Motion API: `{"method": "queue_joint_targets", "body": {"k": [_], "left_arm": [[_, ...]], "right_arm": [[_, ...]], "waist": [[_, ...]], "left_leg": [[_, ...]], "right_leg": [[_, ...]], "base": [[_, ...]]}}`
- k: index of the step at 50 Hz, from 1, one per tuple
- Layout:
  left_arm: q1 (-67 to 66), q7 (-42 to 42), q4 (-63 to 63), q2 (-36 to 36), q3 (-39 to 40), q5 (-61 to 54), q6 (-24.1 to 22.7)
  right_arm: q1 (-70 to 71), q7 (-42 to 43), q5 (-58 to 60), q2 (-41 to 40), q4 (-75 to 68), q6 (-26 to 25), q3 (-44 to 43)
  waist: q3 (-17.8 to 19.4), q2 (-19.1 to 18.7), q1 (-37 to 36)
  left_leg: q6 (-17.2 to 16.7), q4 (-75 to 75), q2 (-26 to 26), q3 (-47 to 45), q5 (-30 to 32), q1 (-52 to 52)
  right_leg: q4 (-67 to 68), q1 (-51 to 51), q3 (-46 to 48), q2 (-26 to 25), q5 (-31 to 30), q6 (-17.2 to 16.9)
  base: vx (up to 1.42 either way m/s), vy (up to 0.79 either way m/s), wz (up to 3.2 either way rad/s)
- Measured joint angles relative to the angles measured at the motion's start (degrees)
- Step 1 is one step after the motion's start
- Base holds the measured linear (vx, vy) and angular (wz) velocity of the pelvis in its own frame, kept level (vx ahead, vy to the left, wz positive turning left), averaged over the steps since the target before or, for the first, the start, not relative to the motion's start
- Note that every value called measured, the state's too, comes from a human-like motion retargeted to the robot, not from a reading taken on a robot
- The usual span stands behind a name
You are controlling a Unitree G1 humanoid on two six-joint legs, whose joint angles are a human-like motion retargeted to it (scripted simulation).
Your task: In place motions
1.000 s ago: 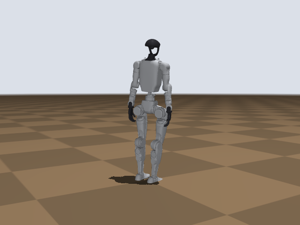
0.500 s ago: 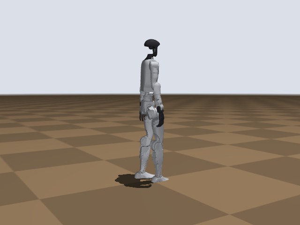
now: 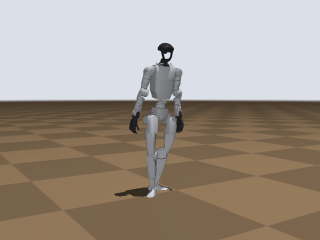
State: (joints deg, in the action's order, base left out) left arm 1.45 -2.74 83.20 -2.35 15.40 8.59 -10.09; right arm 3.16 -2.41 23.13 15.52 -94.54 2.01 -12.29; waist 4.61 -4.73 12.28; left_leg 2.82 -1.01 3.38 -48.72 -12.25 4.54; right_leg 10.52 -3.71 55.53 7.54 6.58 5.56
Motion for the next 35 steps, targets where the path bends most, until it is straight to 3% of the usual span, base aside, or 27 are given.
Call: {"method": "queue_joint_targets", "body": {"k": [5,9,12,18,22,26,30,35], "left_arm": [[-2.1,0.8,0.6,2.5,7.6,-6.1,1.0],[-3.8,1.9,1.3,0.5,6.0,-7.3,2.3],[-5.8,3.0,1.5,-1.5,6.4,-2.0,4.1],[-14.1,2.6,0.0,-2.8,7.9,9.7,7.7],[-16.6,0.0,1.2,-1.5,10.3,9.2,9.4],[-18.1,-6.0,2.1,0.0,12.9,11.4,11.3],[-19.9,-15.4,1.3,0.0,12.1,17.8,11.4],[-21.1,-21.0,-0.7,-1.9,9.3,26.2,10.1]], "right_arm": [[-1.8,-0.1,-1.2,-0.5,-1.9,-1.1,-1.6],[-2.2,-0.8,-0.3,-1.6,-0.7,-1.3,-2.5],[-2.9,-1.5,1.3,-2.3,0.9,-1.2,-1.6],[-2.8,-2.0,3.1,-3.2,1.8,-2.2,0.5],[0.2,-3.3,3.1,-4.4,5.2,-1.7,3.1],[3.7,-4.3,3.7,-5.3,8.8,-0.5,7.4],[5.6,-5.1,3.9,-6.4,10.7,0.1,10.8],[5.7,-4.9,3.1,-7.5,9.8,0.1,11.4]], "waist": [[-2.8,0.3,-2.1],[-1.7,1.4,-0.1],[-1.8,2.5,2.0],[-3.9,7.9,-5.7],[0.0,9.2,-9.1],[2.7,8.8,-7.4],[3.4,7.8,-7.0],[3.7,6.0,-7.2]], "left_leg": [[-2.5,-0.5,-0.5,-5.7,-1.4,1.4],[-3.9,-3.0,-0.4,-7.7,-2.3,4.5],[-1.7,-6.7,0.0,-7.3,-3.1,6.8],[10.1,-28.4,-0.6,8.6,-5.3,3.1],[10.7,-38.5,-8.6,29.1,-2.0,-3.7],[11.9,-42.0,-10.7,36.5,-1.7,-6.5],[9.9,-39.4,-9.7,41.2,-2.2,-10.2],[3.5,-23.9,-8.6,49.6,0.1,-11.4]], "right_leg": [[-3.0,-3.2,-9.1,-4.3,-0.5,1.4],[-7.0,-1.1,-11.9,-6.4,-1.0,1.6],[-8.7,0.8,-14.5,-5.9,-1.7,0.9],[-8.9,1.7,-29.3,-3.1,-3.0,1.6],[-9.0,3.5,-38.1,-3.5,-4.5,2.2],[-8.4,4.5,-43.6,-4.1,-5.4,2.2],[-8.4,4.2,-48.5,-5.2,-6.5,2.1],[-8.8,3.5,-50.8,-6.9,-7.5,2.1]], "base": [[0.11,-0.29,-1.71],[0.02,-0.29,-0.68],[0.16,-0.14,-0.66],[0.3,-0.16,-2.05],[0.08,-0.1,-2.06],[0.06,0.02,-1.36],[0.11,0.03,-1.26],[0.1,0.03,-0.84]]}}
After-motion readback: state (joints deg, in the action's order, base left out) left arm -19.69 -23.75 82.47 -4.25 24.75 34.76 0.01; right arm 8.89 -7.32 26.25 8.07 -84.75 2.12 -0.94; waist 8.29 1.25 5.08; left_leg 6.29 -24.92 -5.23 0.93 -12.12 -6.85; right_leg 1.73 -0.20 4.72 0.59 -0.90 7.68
